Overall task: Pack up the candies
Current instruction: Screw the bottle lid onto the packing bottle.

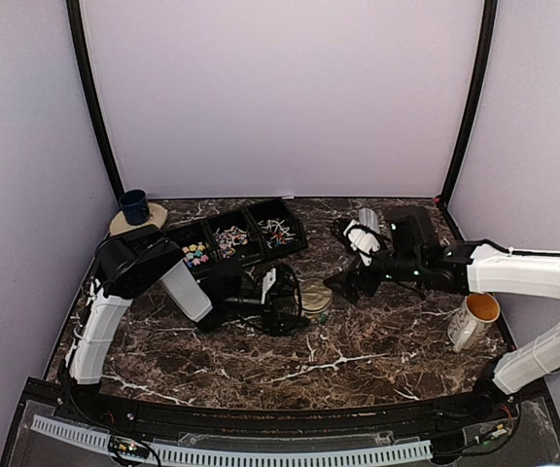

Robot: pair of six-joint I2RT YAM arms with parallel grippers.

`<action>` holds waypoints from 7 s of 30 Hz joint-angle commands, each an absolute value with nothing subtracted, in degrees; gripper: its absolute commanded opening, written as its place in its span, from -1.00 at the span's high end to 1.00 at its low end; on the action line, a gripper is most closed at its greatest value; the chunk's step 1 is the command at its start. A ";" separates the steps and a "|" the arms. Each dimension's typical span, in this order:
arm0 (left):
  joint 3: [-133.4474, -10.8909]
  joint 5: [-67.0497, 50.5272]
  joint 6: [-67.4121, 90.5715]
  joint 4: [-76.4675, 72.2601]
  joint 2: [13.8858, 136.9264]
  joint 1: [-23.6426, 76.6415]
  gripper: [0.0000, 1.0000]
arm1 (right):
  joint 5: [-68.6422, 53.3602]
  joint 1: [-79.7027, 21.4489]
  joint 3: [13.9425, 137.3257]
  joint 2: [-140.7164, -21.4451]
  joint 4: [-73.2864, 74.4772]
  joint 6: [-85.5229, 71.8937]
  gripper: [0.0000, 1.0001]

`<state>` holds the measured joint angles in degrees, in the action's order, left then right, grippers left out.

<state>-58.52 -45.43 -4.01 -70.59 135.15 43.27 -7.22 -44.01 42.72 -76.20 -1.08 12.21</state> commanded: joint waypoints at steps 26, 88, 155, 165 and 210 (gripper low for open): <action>-58.82 -52.48 0.00 -65.25 143.16 39.57 -0.98 | 6.63 -52.67 87.41 -102.27 43.72 3.33 -0.95; -54.71 -56.82 7.73 -83.94 147.22 36.65 -0.98 | 12.32 -55.30 88.50 -112.09 47.53 -0.26 -0.87; -78.57 -61.39 -16.94 -33.64 150.86 42.40 -0.98 | -0.60 -46.91 75.15 -104.67 37.24 4.75 -0.65; -79.95 -61.54 -17.64 -32.22 152.90 42.76 -0.73 | -0.02 -46.74 79.23 -106.83 41.89 7.14 -0.63; -67.15 -29.10 -9.12 -51.21 147.70 44.74 -0.70 | 5.68 -45.64 79.32 -107.86 37.12 -8.46 -0.81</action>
<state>-70.65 -35.62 -6.52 -66.67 141.75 44.69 6.28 -45.69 79.88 -108.03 36.32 -7.62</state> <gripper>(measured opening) 0.850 0.900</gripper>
